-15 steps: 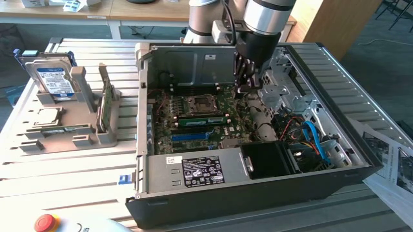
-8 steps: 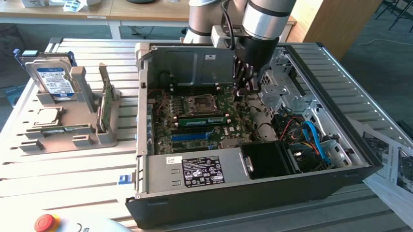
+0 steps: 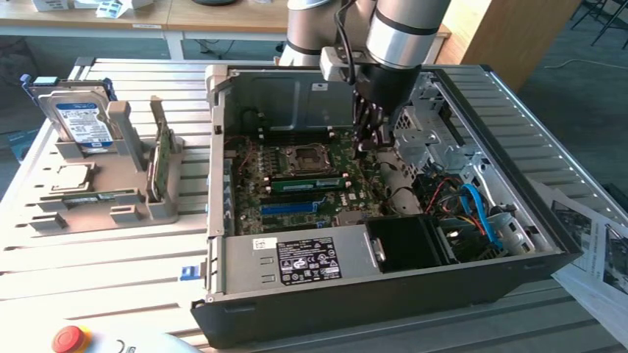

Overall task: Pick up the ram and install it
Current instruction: 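Press down the ram until it locks into place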

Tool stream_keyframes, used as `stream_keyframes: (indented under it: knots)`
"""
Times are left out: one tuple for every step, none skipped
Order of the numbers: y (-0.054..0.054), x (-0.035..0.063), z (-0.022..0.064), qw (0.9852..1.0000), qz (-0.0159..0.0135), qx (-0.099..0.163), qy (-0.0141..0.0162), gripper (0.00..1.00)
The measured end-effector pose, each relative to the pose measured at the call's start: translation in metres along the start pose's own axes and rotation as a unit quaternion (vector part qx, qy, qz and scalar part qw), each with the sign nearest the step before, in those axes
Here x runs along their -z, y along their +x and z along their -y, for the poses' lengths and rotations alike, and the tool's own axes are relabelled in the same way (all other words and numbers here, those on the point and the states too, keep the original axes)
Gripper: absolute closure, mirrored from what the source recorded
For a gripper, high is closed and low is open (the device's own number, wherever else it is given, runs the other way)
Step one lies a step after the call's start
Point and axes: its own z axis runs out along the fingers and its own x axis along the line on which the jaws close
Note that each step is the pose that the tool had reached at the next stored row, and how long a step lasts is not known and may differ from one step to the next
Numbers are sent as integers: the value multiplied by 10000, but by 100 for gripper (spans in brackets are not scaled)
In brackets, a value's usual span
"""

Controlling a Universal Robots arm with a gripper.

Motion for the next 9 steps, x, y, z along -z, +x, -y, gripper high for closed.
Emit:
stream_keyframes:
  knots:
    - [0,-14,1,10000,-1,0,0,90]
    - [0,-29,1,10000,0,0,0,90]
    - [0,-44,2,10000,0,0,0,90]
    - [0,-61,2,10000,0,0,0,90]
    - [0,-78,3,10000,0,0,0,90]
    - [0,-95,4,10000,0,0,0,90]
    - [0,-113,4,10000,0,0,0,90]
    - [-1,-128,5,10000,0,0,0,90]
    - [-1,-143,5,10000,0,0,0,90]
